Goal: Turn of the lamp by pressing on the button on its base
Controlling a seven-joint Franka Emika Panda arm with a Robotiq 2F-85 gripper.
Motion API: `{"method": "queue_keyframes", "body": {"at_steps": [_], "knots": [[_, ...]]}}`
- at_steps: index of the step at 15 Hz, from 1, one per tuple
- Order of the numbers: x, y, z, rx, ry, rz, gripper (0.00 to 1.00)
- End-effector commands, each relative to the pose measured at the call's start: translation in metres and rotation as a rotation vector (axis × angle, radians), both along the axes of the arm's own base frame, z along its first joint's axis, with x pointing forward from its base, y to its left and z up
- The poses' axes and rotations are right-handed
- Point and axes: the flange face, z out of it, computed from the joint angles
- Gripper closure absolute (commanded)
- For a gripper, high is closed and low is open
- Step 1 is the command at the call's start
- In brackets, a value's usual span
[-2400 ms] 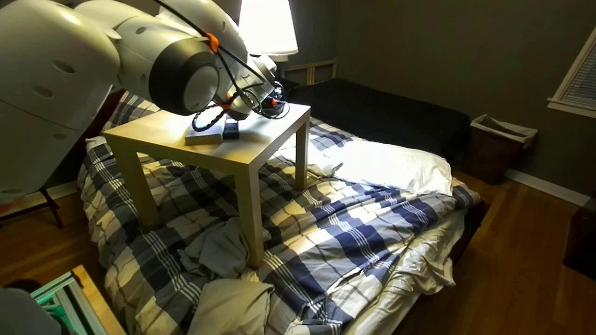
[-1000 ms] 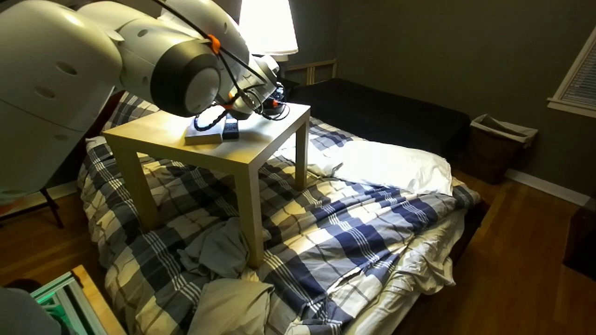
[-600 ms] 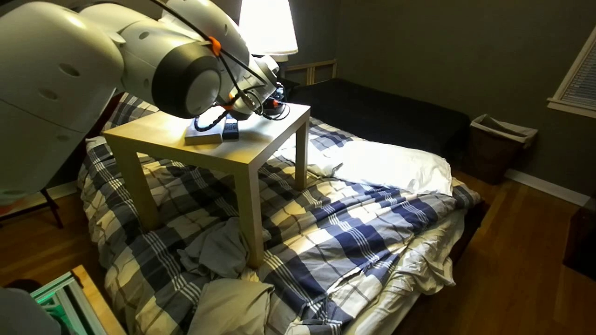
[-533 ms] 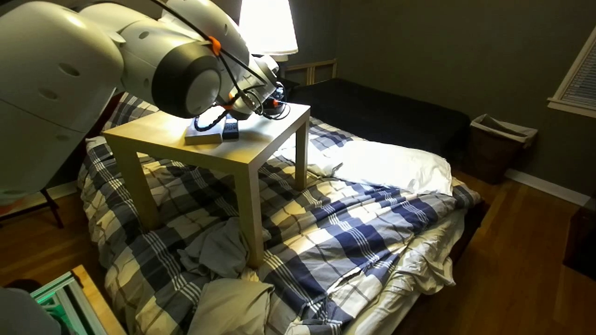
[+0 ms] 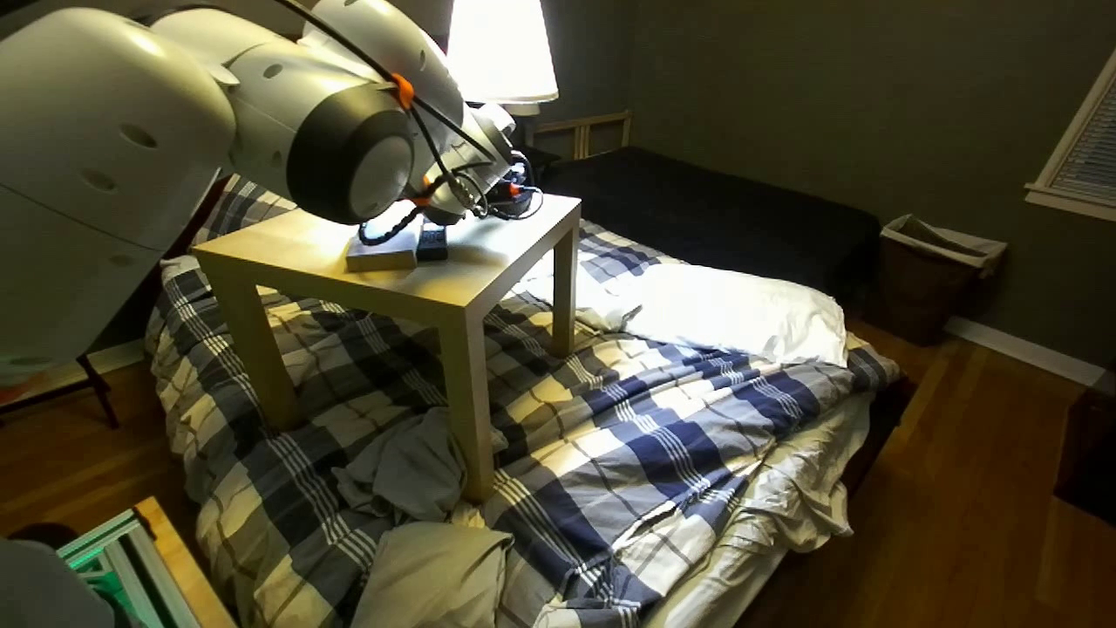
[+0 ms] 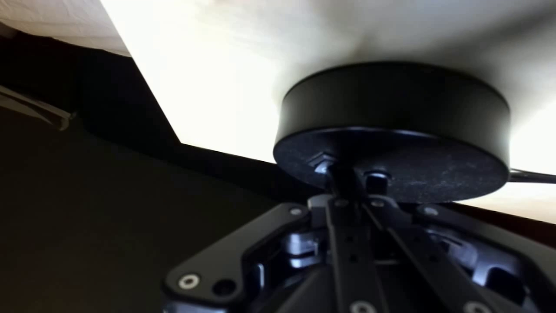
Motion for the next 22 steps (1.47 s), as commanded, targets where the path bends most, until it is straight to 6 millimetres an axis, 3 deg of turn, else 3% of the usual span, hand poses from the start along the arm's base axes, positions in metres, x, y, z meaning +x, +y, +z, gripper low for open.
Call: {"method": "queue_keyframes", "body": {"at_steps": [1, 10, 22], "knots": [[0.004, 0.007, -0.019, -0.002, 0.029, 0.004, 1.0], [0.011, -0.007, 0.0, 0.02, -0.002, -0.043, 1.0], [0.012, -0.006, -0.007, 0.035, 0.005, -0.046, 1.0]]}}
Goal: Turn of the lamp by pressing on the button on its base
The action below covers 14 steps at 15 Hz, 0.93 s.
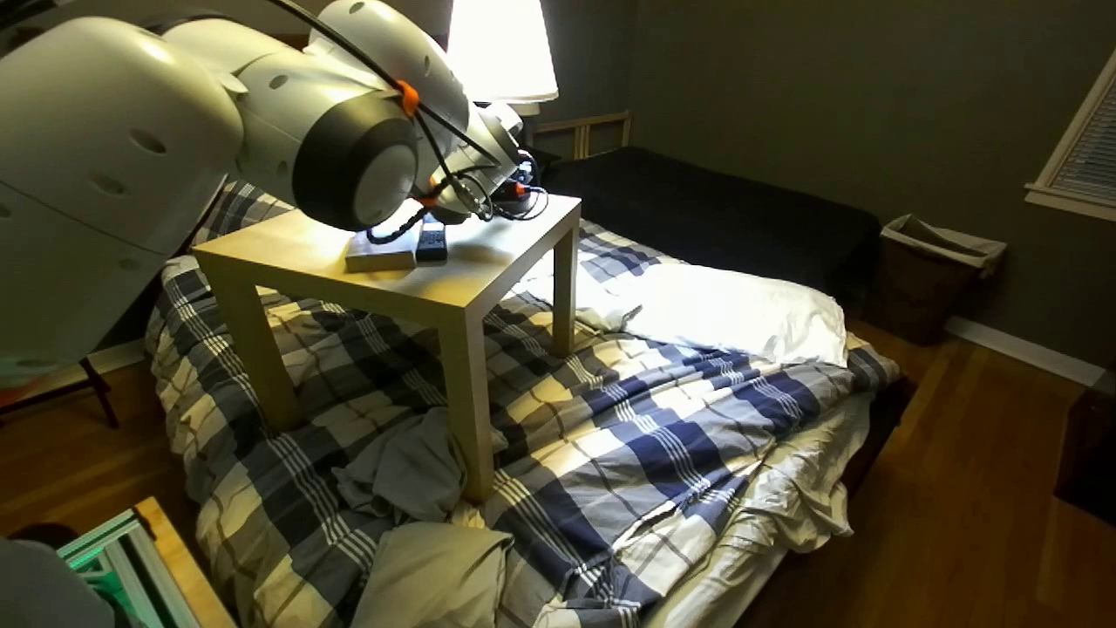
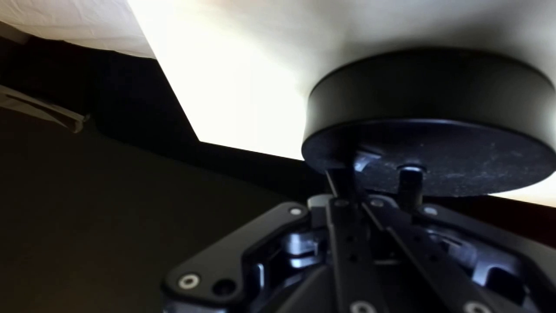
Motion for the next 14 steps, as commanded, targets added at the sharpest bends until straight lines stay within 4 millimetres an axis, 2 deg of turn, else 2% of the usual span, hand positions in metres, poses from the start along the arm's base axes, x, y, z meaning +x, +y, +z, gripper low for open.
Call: {"method": "queue_keyframes", "body": {"at_steps": [1, 14], "knots": [[0.001, 0.003, -0.011, 0.007, 0.022, -0.008, 1.0], [-0.014, 0.01, -0.043, -0.02, 0.122, 0.014, 1.0]]}}
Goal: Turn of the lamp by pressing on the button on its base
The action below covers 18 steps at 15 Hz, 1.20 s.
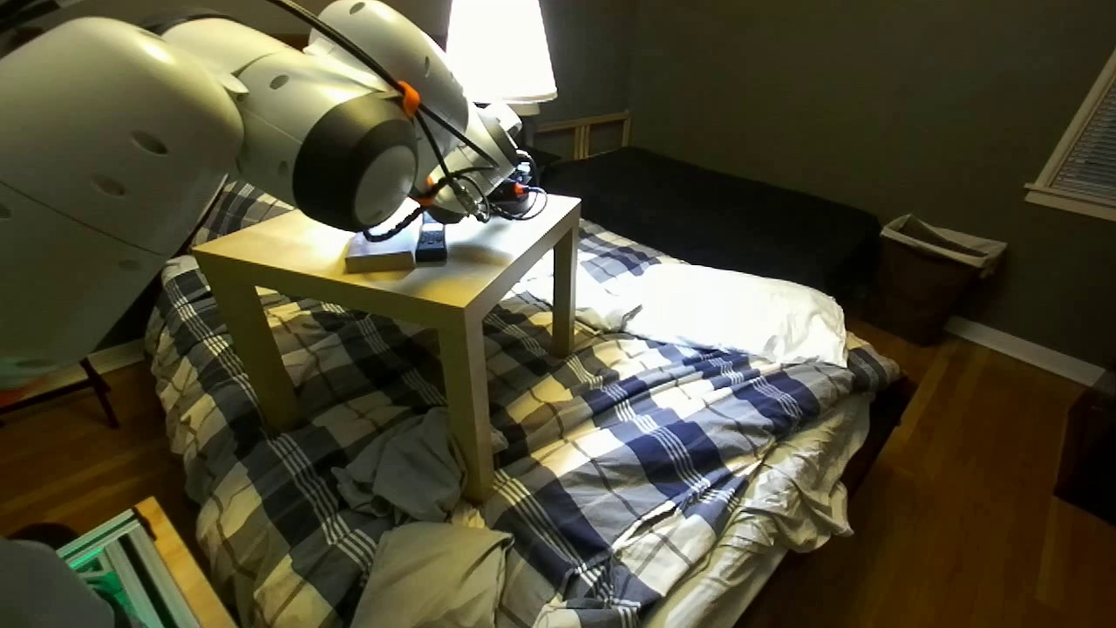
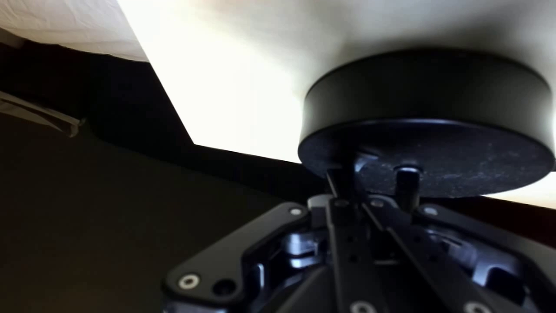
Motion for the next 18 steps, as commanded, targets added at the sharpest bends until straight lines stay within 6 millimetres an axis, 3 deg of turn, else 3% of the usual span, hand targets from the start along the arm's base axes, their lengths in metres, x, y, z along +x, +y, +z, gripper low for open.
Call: {"method": "queue_keyframes", "body": {"at_steps": [1, 11, 18], "knots": [[-0.014, 0.008, -0.044, -0.024, 0.111, 0.01, 1.0], [-0.014, -0.004, -0.064, -0.029, 0.153, -0.029, 1.0], [0.0, -0.006, -0.027, 0.071, 0.077, -0.052, 1.0]]}}
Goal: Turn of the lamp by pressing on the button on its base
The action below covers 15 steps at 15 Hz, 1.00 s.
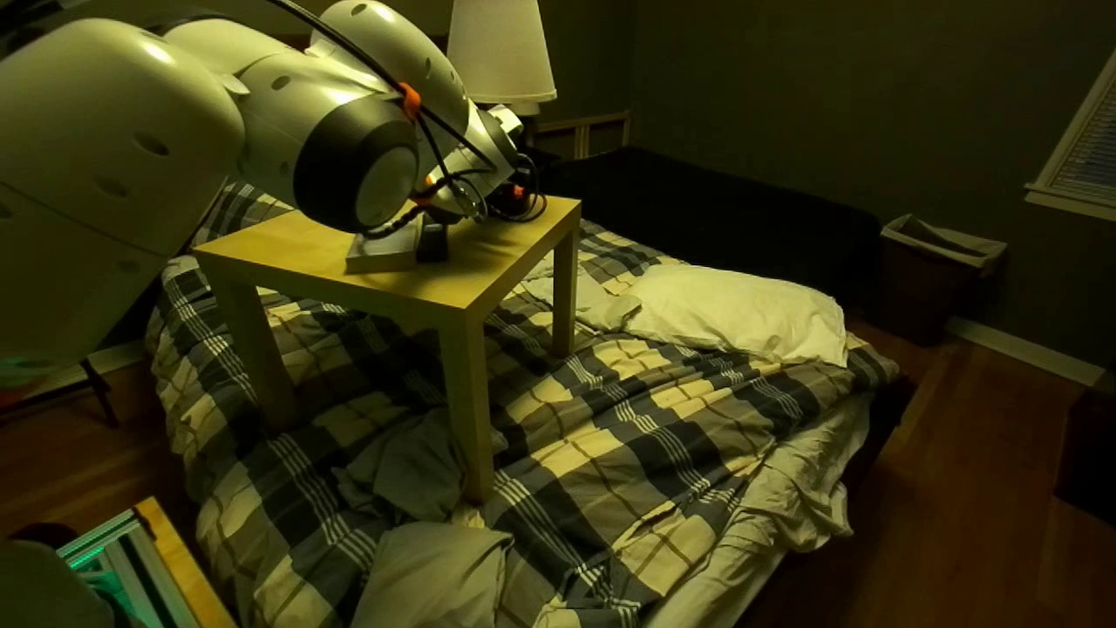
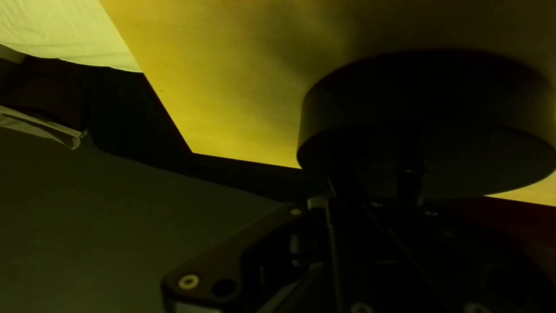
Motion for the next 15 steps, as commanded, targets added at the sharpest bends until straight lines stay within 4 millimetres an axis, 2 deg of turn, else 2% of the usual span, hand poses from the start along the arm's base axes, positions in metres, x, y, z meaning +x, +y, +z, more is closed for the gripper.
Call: {"method": "queue_keyframes", "body": {"at_steps": [1, 6, 9, 12, 15], "knots": [[0.0, -0.009, -0.021, 0.079, 0.052, -0.046, 1.0], [0.004, -0.032, -0.02, 0.251, 0.041, -0.122, 1.0], [0.007, -0.05, -0.011, 0.336, 0.031, -0.168, 1.0], [0.009, -0.064, 0.005, 0.379, 0.021, -0.236, 1.0], [0.006, -0.065, 0.029, 0.326, -0.002, -0.312, 1.0]]}}
